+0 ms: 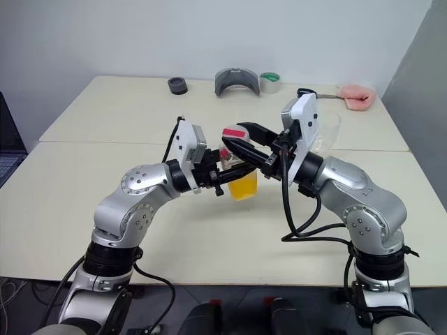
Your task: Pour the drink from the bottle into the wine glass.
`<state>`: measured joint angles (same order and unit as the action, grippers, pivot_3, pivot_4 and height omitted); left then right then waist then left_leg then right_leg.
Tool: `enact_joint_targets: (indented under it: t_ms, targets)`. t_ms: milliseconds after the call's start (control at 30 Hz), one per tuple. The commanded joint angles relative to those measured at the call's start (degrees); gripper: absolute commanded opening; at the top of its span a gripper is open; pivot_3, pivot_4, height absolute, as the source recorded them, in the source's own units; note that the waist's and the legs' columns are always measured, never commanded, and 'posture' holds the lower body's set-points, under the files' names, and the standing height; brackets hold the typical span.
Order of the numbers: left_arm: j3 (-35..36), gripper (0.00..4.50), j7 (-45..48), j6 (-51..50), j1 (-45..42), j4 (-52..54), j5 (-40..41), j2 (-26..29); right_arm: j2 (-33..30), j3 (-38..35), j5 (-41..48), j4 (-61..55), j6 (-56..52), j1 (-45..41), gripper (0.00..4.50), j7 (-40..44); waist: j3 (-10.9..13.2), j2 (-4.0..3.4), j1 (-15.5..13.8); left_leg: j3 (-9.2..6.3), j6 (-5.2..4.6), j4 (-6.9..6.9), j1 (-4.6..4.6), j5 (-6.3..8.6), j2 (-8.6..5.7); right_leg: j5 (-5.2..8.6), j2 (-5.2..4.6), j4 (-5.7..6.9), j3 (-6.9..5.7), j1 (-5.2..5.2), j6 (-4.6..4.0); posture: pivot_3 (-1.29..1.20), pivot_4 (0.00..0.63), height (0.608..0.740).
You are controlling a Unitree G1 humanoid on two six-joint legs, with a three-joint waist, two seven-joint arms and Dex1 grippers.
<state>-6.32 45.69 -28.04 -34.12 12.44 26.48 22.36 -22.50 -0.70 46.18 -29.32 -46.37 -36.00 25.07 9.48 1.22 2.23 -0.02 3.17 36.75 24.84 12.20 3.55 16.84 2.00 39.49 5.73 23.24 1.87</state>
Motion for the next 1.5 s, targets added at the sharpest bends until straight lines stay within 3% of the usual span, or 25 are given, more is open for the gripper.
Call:
enact_joint_targets:
  t_ms: [33, 333, 500, 800, 1100, 1300, 1500]
  targets:
    - [1.13, 1.74, 0.31, 0.79, -1.05, 1.84, 0.81, -0.02, -1.12, -0.47, -0.85, -0.92, 2.62, -2.17, 1.8, 2.37, 0.0, 0.0, 0.0, 0.0, 0.0, 0.0, 0.0, 0.0, 0.0, 0.0, 0.0, 0.0, 0.0, 0.0, 0.0, 0.0, 0.15, 0.74]
    - [1.36, 1.74, 2.88, -2.4, -0.25, 4.21, 4.58, 0.38, -10.7, -3.23, 2.8, 6.96, 4.28, -7.87, 1.8, 20.18, 0.02, -0.01, -0.06, 0.01, 0.0, 0.0, -0.01, 0.0, 0.0, -0.01, 0.0, -0.03, -0.01, -0.01, -0.01, 0.0, 0.15, 0.74]
    - [2.35, 1.74, 7.39, -6.98, 2.09, 9.74, 10.07, 5.33, -13.58, -3.33, 3.72, 11.98, 3.5, -11.28, 1.8, 26.22, 0.03, 0.0, 0.13, 0.0, -0.01, -0.02, -0.01, 0.0, 0.02, 0.0, 0.01, -0.03, -0.01, -0.01, 0.0, 0.0, 0.15, 0.74]
    - [2.82, 1.74, 8.35, -7.03, 3.34, 9.93, 11.68, 9.04, -13.8, -3.21, -0.47, 14.38, 8.26, -13.12, 1.8, 26.06, 0.08, -0.04, -0.03, 0.0, 0.0, 0.03, -0.01, 0.0, 0.0, 0.02, -0.01, -0.03, -0.03, -0.01, 0.01, 0.0, 0.15, 0.74]
    - [2.45, 1.74, 8.77, -6.43, 2.43, 8.67, 10.96, 8.6, -14.54, -6.13, 2.56, 15.22, 2.38, -13.6, 1.8, 22.87, 0.14, 0.01, -0.3, 0.02, 0.0, 0.02, -0.01, 0.0, 0.01, 0.0, -0.01, -0.02, -0.02, 0.0, -0.04, 0.0, 0.15, 0.74]
    - [4.09, 1.74, 6.71, -6.54, 3.34, 8.88, 10.18, 9.06, -15.19, -12.5, 5.28, 8.36, -1.66, -2.49, 1.8, 15.33, 0.15, 0.03, -0.43, 0.0, 0.0, 0.0, 0.01, 0.0, 0.0, 0.0, -0.02, -0.06, -0.03, -0.03, -0.04, 0.0, 0.15, 0.74]
    - [4.69, 1.74, 0.78, -5.46, 4.68, 9.4, 7.35, 7.7, -10.0, -14.83, -9.42, -0.27, 4.87, 22.47, 1.8, -1.97, 0.13, 0.07, -0.5, -0.01, 0.0, 0.0, 0.03, 0.0, -0.01, 0.03, -0.05, -0.09, -0.03, -0.04, 0.02, 0.0, 0.15, 0.74]
